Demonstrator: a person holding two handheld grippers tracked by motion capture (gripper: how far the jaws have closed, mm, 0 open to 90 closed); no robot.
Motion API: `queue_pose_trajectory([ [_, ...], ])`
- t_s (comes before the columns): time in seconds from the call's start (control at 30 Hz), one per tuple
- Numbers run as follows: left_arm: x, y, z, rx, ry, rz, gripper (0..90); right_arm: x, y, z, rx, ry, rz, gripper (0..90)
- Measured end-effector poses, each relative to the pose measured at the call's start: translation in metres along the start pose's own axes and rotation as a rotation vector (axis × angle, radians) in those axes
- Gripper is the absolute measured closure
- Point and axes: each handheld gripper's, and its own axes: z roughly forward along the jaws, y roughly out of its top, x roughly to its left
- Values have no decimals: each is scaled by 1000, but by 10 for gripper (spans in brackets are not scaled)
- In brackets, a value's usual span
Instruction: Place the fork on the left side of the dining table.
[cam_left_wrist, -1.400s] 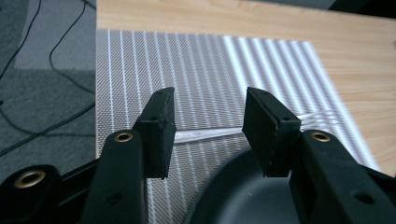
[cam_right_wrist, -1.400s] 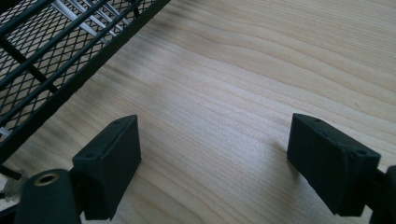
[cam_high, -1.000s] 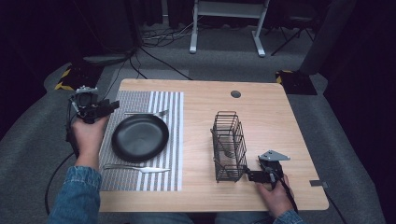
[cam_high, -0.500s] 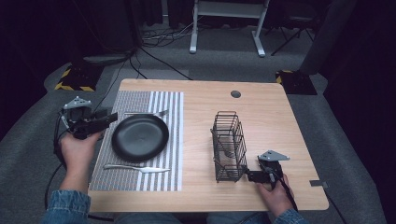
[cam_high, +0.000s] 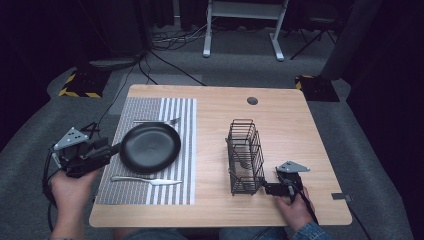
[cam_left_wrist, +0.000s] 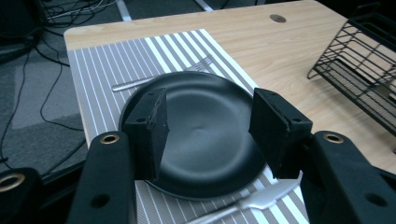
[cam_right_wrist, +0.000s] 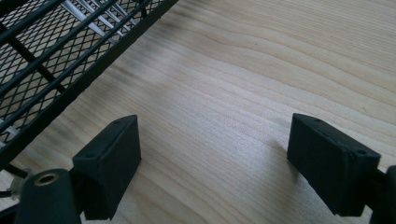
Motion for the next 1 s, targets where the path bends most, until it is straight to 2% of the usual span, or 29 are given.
queue_pose_trajectory([
  [0.1,-3,-3,-4,1,4,8,465,0,0,0,0,0,0,174],
  [0.17,-7,-10,-7,6,-18,14,449,0,0,0,0,0,0,174],
  [0.3,-10,-19,-12,-11,-28,13,443,0,0,0,0,0,0,174],
  [0.33,-12,-23,-14,-15,-35,9,437,0,0,0,0,-1,0,174],
  [0.4,-14,-40,-21,-47,-80,-23,430,0,0,0,0,-1,1,174],
  [0.43,-14,-40,-21,-47,-80,-23,434,0,0,0,0,-1,0,174],
  [0.47,-13,-50,-21,-62,-113,-50,442,0,0,0,-1,0,0,174],
  [0.5,-13,-50,-21,-62,-113,-50,430,0,0,0,-1,0,0,174],
  [0.53,-13,-54,-20,-12,-104,-49,422,0,0,0,0,-1,0,174],
  [0.6,-13,-61,-22,-41,-97,-40,422,0,0,0,0,0,0,174],
  [0.7,-13,-67,-19,-21,-85,-49,420,0,0,0,-1,0,0,174],
  [0.73,-14,-73,-16,17,-45,-31,420,0,0,0,0,0,0,174],
  [0.77,-15,-77,-14,26,-30,-24,420,0,0,0,0,0,0,174],
  [0.8,-15,-77,-14,26,-30,-24,420,0,0,0,0,0,0,174],
  [0.87,-18,-87,-8,55,8,9,419,0,0,0,0,0,0,174],
  [0.9,-18,-87,-8,55,8,9,416,0,0,0,0,0,0,174],
  [1.0,-22,-97,0,107,35,37,406,0,0,0,-1,0,0,174],
])
